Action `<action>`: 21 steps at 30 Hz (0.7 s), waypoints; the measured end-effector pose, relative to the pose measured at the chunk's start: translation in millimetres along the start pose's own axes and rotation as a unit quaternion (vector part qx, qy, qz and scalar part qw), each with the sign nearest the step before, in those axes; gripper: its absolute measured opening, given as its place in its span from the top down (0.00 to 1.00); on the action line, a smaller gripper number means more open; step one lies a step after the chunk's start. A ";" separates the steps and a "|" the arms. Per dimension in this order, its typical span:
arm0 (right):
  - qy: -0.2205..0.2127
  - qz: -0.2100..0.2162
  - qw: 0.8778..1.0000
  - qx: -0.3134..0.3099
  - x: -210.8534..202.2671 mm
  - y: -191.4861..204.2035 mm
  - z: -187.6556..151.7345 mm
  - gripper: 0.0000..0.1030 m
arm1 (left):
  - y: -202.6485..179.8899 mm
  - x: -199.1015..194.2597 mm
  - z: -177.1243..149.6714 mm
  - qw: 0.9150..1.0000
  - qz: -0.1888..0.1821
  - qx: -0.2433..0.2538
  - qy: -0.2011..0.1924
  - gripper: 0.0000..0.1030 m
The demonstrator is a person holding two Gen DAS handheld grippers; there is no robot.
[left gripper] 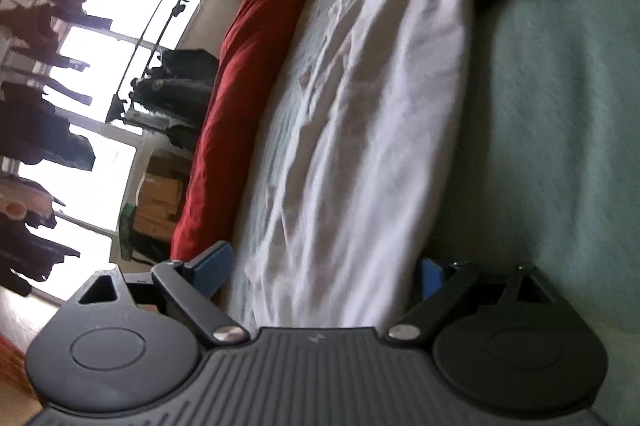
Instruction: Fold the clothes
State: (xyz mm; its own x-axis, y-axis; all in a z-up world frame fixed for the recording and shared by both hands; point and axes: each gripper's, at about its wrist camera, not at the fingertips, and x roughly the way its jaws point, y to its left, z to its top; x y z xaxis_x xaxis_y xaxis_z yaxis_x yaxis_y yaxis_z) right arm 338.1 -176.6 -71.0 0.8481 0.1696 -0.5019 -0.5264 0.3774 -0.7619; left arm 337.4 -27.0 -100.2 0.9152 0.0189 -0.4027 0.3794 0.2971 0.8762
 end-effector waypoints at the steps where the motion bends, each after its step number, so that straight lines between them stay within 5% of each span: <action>1: -0.006 0.000 1.000 0.002 2.9 0.2 5.7 0.02 | -2.2 2.8 5.7 1.000 0.004 0.007 -0.004 0.11; 7: -0.036 -0.011 0.999 -0.017 18.7 13.9 39.1 0.02 | -11.9 17.8 30.6 0.999 0.021 0.042 -0.021 0.11; 15: 0.025 -0.033 0.999 0.017 14.8 -18.2 -25.5 0.01 | 0.7 11.5 -21.1 0.999 0.029 0.002 0.033 0.12; 21: 0.015 -0.052 0.998 -0.013 29.7 -11.9 -15.2 0.01 | -8.2 22.6 7.7 0.998 0.049 0.034 0.012 0.12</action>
State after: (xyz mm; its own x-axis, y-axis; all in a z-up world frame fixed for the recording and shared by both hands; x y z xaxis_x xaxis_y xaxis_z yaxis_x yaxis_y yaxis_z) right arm 368.6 -189.9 -83.1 0.8964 0.1030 -0.4311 -0.4370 0.3678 -0.8208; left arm 356.0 -36.3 -114.4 0.9448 0.0680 -0.3205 0.2980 0.2282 0.9269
